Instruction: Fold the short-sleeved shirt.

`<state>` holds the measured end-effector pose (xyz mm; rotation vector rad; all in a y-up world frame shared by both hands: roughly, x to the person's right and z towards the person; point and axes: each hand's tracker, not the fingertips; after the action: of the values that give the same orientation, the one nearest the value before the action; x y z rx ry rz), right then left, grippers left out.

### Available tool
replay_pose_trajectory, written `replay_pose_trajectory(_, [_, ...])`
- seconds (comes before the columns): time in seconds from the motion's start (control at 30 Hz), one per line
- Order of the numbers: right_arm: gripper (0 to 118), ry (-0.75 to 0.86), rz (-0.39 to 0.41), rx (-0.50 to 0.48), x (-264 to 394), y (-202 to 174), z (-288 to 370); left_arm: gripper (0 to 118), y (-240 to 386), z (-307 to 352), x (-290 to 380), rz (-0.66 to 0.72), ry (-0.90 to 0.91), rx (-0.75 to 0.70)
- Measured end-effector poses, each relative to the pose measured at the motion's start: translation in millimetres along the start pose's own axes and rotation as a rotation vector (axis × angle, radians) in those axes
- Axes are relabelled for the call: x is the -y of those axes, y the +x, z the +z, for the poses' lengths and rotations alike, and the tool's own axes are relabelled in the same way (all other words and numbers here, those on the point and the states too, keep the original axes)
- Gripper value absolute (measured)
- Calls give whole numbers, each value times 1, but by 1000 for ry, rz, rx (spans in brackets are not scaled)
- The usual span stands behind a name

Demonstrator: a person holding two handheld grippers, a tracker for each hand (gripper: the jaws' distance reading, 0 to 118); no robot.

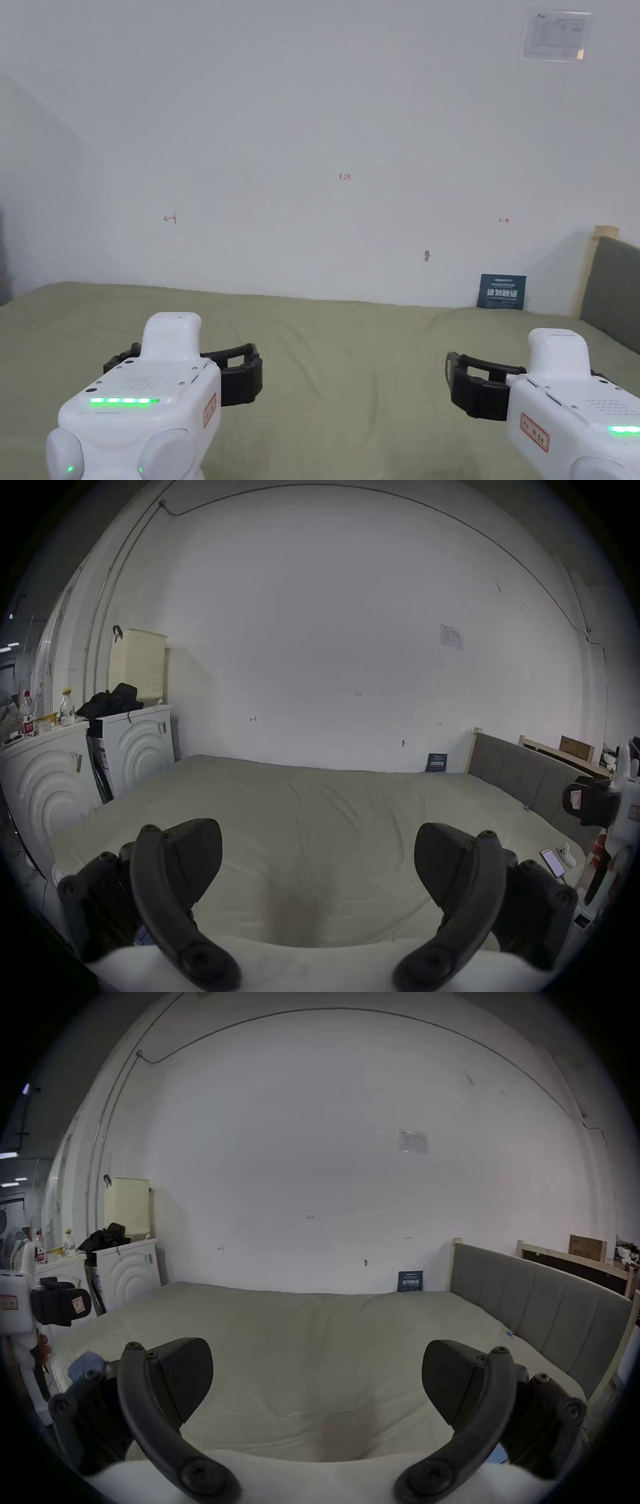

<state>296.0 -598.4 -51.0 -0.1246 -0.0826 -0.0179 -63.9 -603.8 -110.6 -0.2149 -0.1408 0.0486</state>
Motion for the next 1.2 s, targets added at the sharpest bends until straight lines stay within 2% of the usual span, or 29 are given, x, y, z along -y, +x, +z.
replay_pose_trajectory(0.27, [118, 27, 53, 18, -3, -6, 1, 115, 4, 6, -2, -28, -2, 3])
replay_pose_trajectory(0.87, [118, 49, -11, -8, -3, -1, 0, 115, 1, 5, -7, -20, 0, 3])
replay_pose_trajectory(0.97, [118, 56, -42, -19, -3, 3, 0, 115, 2, 3, -5, -12, -5, 7])
replay_pose_trajectory(1.1, [118, 83, -65, 26, -3, 5, 1, 115, 6, 2, -2, -19, -8, -2])
replay_pose_trajectory(1.2, [118, 78, -35, 76, -4, 4, 0, 115, 6, 0, -1, -21, -22, 3])
